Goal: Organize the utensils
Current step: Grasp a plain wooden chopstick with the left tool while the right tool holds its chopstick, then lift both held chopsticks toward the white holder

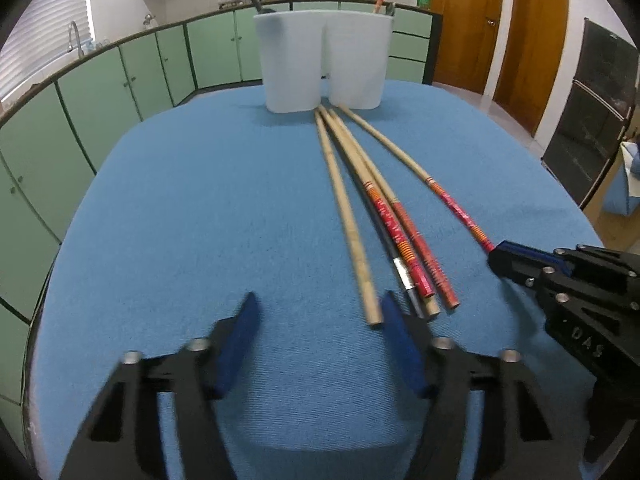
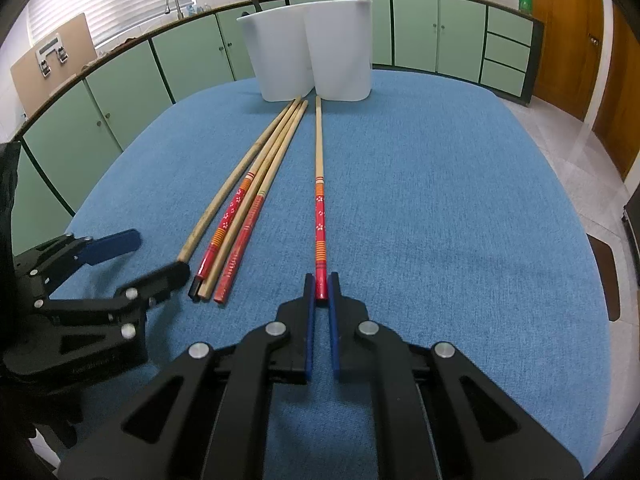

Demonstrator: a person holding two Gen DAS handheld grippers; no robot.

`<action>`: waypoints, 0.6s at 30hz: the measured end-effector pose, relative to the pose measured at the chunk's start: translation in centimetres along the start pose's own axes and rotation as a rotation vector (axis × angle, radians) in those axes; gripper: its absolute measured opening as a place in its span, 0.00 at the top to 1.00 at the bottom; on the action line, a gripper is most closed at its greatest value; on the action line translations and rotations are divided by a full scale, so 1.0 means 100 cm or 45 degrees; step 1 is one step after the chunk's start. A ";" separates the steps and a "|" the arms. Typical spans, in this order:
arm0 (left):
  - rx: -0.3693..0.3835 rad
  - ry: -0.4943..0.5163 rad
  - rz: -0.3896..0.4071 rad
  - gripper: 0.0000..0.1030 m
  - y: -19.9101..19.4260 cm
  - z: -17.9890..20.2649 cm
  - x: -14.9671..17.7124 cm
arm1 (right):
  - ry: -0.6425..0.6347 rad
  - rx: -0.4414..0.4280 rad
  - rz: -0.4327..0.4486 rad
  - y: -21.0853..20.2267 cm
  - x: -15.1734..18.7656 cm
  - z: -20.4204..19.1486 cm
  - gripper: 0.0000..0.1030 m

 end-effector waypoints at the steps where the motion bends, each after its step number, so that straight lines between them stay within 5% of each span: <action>1: 0.010 0.006 0.006 0.62 -0.001 0.002 0.000 | 0.002 -0.004 0.000 0.000 0.000 0.001 0.94; 7: 0.070 0.003 0.019 0.92 -0.001 0.006 -0.002 | 0.018 -0.035 0.001 0.000 0.000 0.004 0.94; 18: 0.062 -0.019 0.096 0.93 -0.027 -0.001 -0.005 | -0.009 -0.007 0.078 -0.017 0.000 0.005 0.95</action>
Point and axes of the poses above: each gripper's, at about its wrist camera, not at the fingertips, and y roughly the way its jaws point, z to its right, x to its underside, the point moved 3 cm from there along y, roughly the way its jaws point, and after that the axes turned 9 degrees about -z, right-handed, at the moved point
